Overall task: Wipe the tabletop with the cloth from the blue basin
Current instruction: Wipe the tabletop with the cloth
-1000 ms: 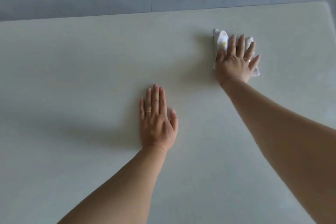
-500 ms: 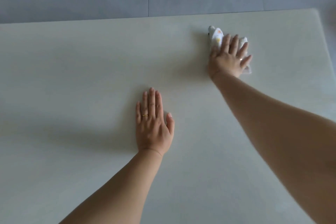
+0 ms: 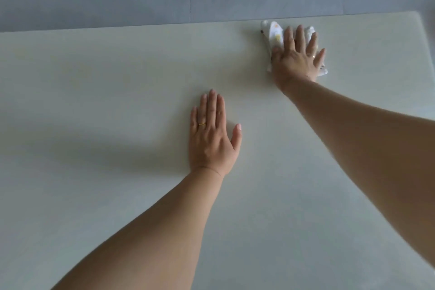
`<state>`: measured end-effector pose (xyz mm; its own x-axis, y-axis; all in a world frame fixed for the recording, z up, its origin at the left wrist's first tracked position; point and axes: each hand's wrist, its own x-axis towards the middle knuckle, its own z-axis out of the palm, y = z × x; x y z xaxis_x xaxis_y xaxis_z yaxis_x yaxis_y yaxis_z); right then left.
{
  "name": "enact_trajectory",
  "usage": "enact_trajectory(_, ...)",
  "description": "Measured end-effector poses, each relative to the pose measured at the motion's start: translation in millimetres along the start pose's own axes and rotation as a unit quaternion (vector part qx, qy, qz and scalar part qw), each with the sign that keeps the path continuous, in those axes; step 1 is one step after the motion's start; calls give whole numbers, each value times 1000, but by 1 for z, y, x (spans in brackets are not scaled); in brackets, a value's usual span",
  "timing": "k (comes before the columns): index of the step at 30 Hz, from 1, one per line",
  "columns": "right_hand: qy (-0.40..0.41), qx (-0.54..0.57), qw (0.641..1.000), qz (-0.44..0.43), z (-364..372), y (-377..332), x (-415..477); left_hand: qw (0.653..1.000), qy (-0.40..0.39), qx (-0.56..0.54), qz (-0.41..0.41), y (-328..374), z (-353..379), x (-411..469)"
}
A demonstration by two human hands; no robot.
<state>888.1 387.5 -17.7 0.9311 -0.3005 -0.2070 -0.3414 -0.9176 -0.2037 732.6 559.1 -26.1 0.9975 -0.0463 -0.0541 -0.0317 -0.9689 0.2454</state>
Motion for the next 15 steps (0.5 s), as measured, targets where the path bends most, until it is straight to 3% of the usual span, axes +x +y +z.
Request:
enact_trajectory(2, 8, 15, 1000, 11, 12, -39, -13, 1000, 3, -10, 0, 0, 0, -1)
enact_trajectory(6, -35, -27, 973, -227, 25, -82, -40, 1000, -1, -21, -8, 1, -2, -1)
enact_trajectory(9, -46, -58, 946, -314, 12, -50, -15, 1000, -1, -8, -5, 1, -3, 0)
enact_trajectory(11, -22, -46, 967, -250, 1, -19, 14, 1000, -1, -5, -3, 1, -3, 0)
enact_trajectory(13, -9, -14, 995, -103, -8, -2, 37, 1000, -2, -2, 0, 1, -3, 1)
enact_trajectory(15, -3, 10, 1000, 11, -7, -15, 39, 1000, -7, 0, -2, 1, -3, 1)
